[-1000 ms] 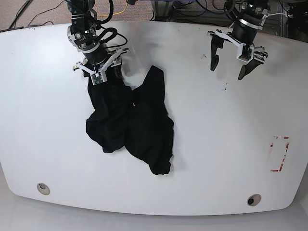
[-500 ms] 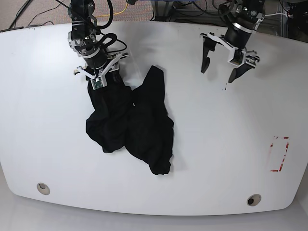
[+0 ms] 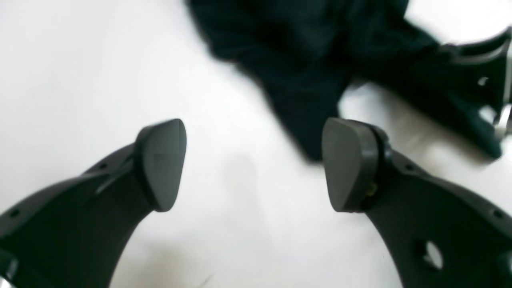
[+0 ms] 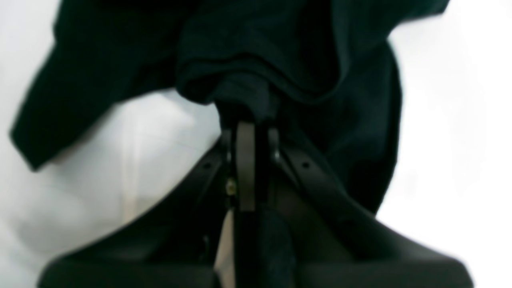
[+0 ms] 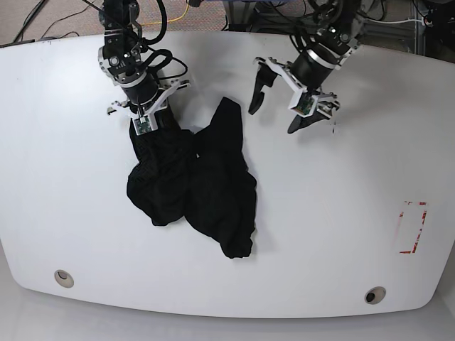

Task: Layout the t-shirt on the table in an organized manner, then fold the t-shirt properly
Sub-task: 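Move the left gripper to the other shoulder and grasp it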

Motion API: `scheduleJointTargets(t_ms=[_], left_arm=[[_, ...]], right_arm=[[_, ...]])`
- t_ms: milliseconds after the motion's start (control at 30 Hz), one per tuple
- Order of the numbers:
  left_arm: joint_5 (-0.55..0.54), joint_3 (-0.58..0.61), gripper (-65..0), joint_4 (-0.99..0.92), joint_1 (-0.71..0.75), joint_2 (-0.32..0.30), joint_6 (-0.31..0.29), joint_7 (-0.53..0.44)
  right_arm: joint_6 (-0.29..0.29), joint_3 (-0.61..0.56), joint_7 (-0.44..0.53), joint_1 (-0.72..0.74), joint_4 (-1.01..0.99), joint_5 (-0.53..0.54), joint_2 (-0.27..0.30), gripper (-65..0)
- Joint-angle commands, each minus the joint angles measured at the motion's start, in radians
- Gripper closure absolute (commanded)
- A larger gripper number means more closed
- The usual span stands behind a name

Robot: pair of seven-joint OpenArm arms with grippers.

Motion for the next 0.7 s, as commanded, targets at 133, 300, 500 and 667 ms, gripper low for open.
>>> scheduleJointTargets(t_ms=[133,300,500,667], left_arm=[[0.001,0.065,-50.4,-0.033,-0.065,0.064,0.000,0.074],[0.001,0.100,-50.4,-0.114,-0.102,0.102,0.000,0.081],[0.002,0.148,-50.4,-0.221,-0.162,0.145,0.000,0.081],[0.002,0.182,-50.4,-0.309,-0.211,0.159,0.000,0.081]], right_arm=[[0.006,0.004,-0.017,-0.016,0.133,0.008,0.006,-0.6],[0.006,0.002,-0.065,-0.022,0.199,0.008,0.003,-0.6],[0.006,-0.001,-0.070,-0.031,0.219,0.008,0.002,-0.6],[0.006,-0.003,-0.066,-0.036,0.219,0.008,0.000,-0.6]])
